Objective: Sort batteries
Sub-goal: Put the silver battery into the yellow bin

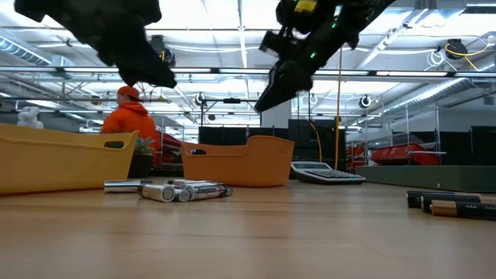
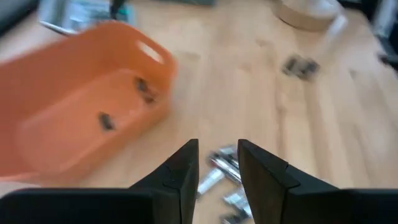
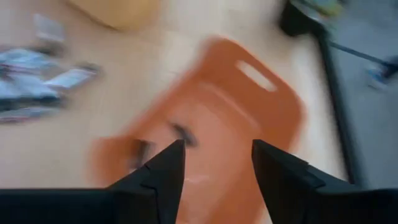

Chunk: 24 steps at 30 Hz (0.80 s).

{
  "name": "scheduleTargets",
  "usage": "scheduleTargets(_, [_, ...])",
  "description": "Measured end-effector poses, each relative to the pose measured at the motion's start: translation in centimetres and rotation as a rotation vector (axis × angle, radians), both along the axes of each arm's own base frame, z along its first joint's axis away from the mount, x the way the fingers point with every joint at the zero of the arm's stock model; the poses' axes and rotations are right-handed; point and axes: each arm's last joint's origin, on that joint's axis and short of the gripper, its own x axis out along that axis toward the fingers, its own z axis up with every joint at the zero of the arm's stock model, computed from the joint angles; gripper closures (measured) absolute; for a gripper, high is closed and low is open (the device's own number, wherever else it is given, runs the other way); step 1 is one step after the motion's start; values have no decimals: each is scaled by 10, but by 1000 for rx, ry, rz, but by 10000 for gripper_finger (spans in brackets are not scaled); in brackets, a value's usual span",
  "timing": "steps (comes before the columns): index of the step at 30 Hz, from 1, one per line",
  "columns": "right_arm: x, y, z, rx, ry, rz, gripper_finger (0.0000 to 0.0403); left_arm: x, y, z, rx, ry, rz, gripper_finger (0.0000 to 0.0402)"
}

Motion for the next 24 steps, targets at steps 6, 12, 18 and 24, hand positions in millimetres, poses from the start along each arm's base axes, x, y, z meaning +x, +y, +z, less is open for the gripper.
scheduleTargets(6, [-11, 34, 3, 58, -1, 160, 238, 6, -12, -9, -46, 92, 4, 241])
scheduleTargets(12, [-15, 50, -15, 53, 10, 115, 254, 26, -24, -10, -25, 380, 78, 234])
scheduleTargets(18, [-19, 59, -32, 47, -64, 31, 257, 47, -45, -20, -33, 568, -10, 235])
scheduleTargets(24, [-25, 62, -48, 11, -134, -19, 257, 56, -54, -42, -46, 647, 28, 236])
